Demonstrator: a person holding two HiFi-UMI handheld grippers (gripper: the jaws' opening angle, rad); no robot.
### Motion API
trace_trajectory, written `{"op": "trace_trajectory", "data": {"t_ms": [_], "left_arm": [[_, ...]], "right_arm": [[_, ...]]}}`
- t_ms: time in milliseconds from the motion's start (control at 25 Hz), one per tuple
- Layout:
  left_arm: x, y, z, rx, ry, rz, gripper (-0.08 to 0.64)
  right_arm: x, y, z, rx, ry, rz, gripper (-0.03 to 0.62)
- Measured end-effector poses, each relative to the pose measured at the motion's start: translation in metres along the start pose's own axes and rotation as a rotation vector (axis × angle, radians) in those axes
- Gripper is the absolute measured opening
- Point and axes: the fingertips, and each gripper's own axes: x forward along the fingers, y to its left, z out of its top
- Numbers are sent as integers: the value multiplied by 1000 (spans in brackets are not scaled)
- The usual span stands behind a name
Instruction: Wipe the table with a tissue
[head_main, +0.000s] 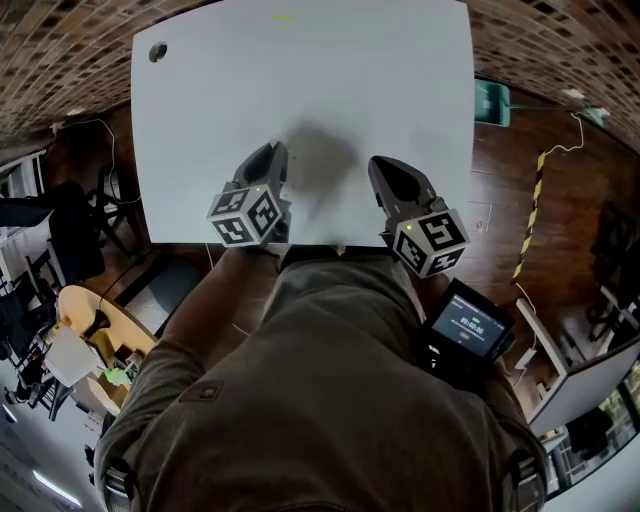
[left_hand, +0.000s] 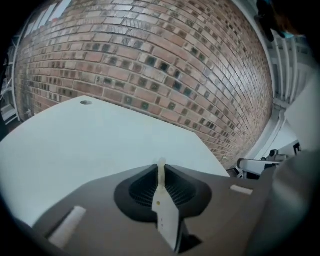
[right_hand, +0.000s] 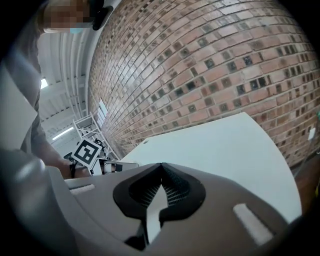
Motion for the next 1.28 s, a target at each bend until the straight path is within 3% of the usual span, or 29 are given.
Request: {"op": "trace_trajectory", "data": {"t_ms": [600,1280], "left_arm": [[35,9,-26,42,192,59,41],[13,2,-49,73,265,4,41]], "right_arm": [[2,-20,-4,50,18,-1,11],[1,-7,-1,34,1,14,11]]}}
